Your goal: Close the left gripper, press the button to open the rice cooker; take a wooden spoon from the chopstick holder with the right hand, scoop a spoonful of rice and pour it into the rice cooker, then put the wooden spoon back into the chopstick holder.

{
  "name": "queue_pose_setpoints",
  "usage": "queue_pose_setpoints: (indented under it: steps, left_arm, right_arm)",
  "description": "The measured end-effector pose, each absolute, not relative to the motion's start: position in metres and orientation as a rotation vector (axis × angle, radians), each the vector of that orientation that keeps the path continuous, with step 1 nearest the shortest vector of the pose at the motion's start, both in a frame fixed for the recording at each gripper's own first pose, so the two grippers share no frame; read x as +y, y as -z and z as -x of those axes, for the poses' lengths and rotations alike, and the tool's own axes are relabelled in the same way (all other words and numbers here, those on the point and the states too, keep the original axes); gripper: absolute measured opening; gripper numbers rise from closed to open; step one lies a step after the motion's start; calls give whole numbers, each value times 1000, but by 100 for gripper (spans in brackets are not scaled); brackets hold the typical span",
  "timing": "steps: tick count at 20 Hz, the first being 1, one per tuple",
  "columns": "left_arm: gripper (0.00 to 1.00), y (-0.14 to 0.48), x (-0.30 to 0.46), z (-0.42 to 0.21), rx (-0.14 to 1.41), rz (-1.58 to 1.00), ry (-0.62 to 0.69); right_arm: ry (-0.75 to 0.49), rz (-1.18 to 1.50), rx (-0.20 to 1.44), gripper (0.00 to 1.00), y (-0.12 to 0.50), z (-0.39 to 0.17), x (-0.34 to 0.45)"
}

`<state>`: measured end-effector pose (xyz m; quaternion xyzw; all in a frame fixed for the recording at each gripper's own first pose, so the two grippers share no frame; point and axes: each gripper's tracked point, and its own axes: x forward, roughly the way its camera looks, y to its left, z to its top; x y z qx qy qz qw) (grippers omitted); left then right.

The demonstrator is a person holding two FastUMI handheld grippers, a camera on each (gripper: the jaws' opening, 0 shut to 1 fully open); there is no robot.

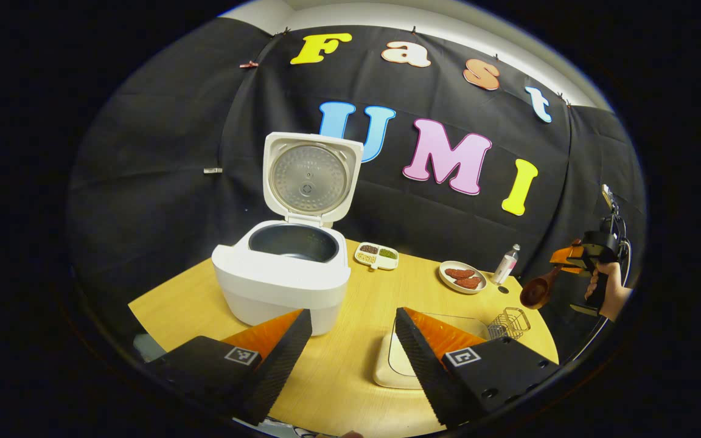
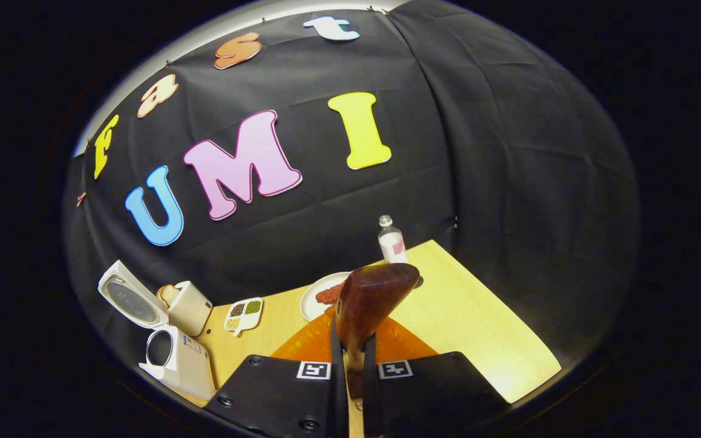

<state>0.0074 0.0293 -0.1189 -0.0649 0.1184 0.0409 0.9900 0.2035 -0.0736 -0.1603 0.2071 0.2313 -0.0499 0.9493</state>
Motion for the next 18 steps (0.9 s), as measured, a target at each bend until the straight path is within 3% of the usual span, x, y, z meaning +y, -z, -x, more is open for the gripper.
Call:
queue_pose_setpoints:
  steps: [7, 18]
  left_arm:
    - [95, 107, 44, -18, 227, 105, -201]
    - [95, 115, 27, -3, 253, 107, -225]
  right_arm:
    - [129, -481, 574, 14, 229, -201, -82]
    - [130, -548, 631, 15, 275, -197, -72]
